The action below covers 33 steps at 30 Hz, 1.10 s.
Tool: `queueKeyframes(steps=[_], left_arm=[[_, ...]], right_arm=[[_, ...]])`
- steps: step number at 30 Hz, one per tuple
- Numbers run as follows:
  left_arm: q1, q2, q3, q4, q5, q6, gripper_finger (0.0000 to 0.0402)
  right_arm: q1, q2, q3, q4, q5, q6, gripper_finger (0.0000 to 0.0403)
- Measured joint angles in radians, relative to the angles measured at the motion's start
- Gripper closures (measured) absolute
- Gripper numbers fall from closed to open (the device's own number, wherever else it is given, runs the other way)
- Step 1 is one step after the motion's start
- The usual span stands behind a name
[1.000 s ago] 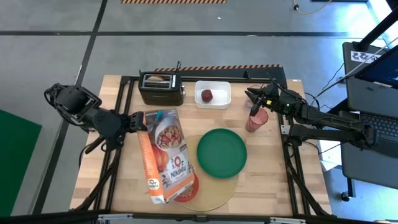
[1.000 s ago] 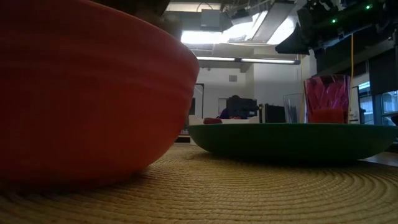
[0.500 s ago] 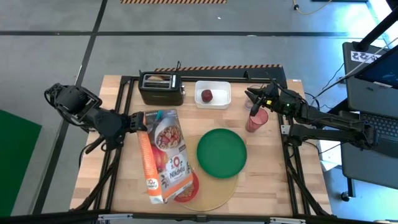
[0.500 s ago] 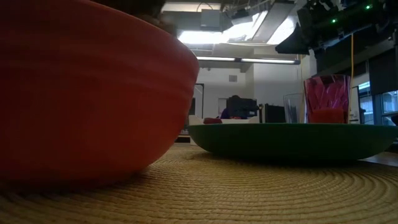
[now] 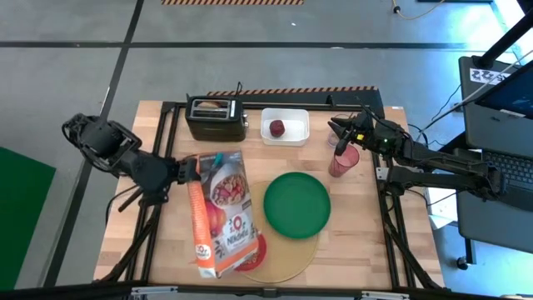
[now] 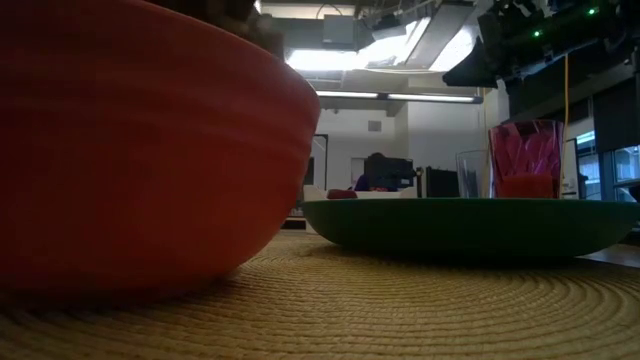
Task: Arrange a breakfast setting
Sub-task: Pour the cereal from the cereal box into the orange bowl
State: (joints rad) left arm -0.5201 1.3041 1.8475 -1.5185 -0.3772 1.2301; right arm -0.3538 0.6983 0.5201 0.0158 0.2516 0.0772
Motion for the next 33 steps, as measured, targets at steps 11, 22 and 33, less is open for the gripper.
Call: queueKeyframes(steps=[11,22,33], left_arm=[[-0.005,0.001,0.000,-0.005,0.007,-0.009,0.0294],[-0.023,0.004,0.000,-0.013,-0.005,-0.024,0.0294],[-0.024,0.012,0.000,-0.020,-0.009,-0.045,0.0294]], right_arm=[[0.000,0.000,0.000,0.000,-0.034,0.008,0.0317],[0.000,0.000,0.000,0.008,-0.042,0.021,0.0317],[0.000,0.000,0.000,0.008,-0.042,0.021,0.0317]])
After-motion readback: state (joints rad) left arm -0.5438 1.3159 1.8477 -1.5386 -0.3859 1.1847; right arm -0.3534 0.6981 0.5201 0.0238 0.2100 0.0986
